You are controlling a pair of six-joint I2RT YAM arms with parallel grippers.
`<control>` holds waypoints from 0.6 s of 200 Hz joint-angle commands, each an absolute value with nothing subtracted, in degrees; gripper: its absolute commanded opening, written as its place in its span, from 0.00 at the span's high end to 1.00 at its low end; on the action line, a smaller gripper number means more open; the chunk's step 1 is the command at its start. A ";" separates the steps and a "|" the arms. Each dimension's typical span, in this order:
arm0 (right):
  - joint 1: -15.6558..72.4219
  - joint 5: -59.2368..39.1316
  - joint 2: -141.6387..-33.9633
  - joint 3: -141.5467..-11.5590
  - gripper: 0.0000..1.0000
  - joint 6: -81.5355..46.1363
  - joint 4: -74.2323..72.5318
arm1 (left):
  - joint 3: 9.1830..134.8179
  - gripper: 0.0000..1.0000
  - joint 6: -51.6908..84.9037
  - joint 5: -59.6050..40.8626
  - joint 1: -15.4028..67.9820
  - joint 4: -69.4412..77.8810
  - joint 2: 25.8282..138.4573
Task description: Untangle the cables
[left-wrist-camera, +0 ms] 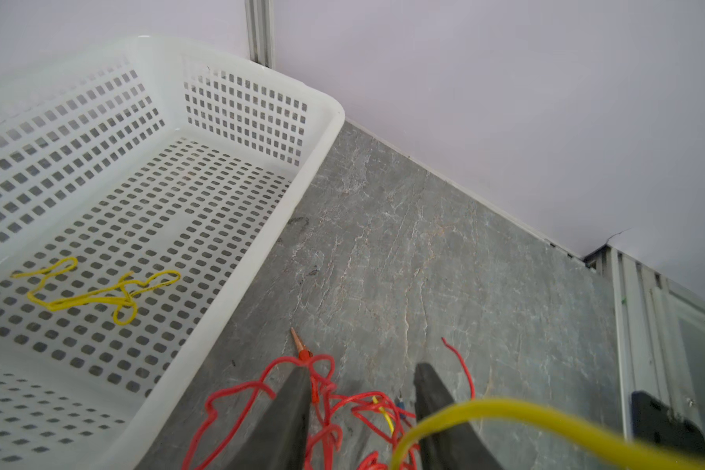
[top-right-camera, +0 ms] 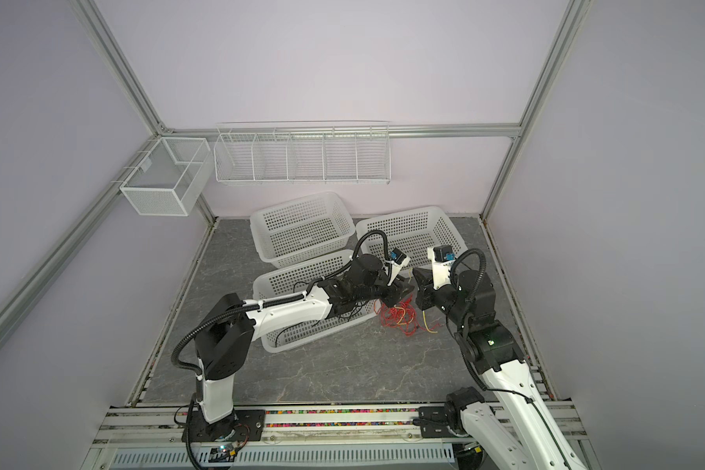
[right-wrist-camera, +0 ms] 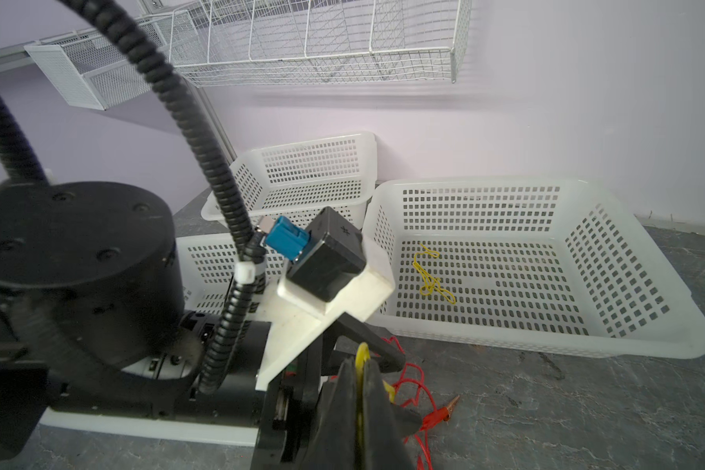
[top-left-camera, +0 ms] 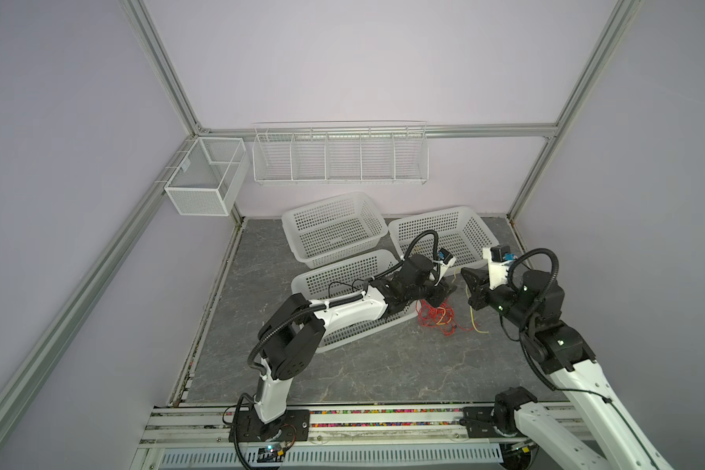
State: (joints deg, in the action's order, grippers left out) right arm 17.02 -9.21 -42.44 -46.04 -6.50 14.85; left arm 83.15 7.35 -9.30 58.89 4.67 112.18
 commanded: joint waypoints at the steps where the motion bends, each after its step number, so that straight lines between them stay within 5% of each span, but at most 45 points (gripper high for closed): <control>1: 16.87 -11.01 -41.77 -45.09 0.94 -7.97 11.54 | 85.52 0.85 6.96 -9.87 58.89 6.28 113.21; 13: 16.92 -10.70 -42.06 -44.96 0.94 -8.32 11.79 | 85.68 1.00 7.08 -9.76 58.89 6.33 113.12; 63: 16.80 2.35 -43.76 -44.65 0.87 -13.16 16.96 | 85.01 1.00 7.73 -9.40 58.89 7.25 112.63; 88: 15.92 13.41 -42.77 -43.57 0.67 -17.62 21.21 | 83.17 1.00 7.56 -9.84 58.89 8.90 111.98; 120: 14.25 14.14 -39.22 -42.20 0.35 -19.60 23.91 | 80.80 1.00 7.19 -10.45 58.89 12.24 111.45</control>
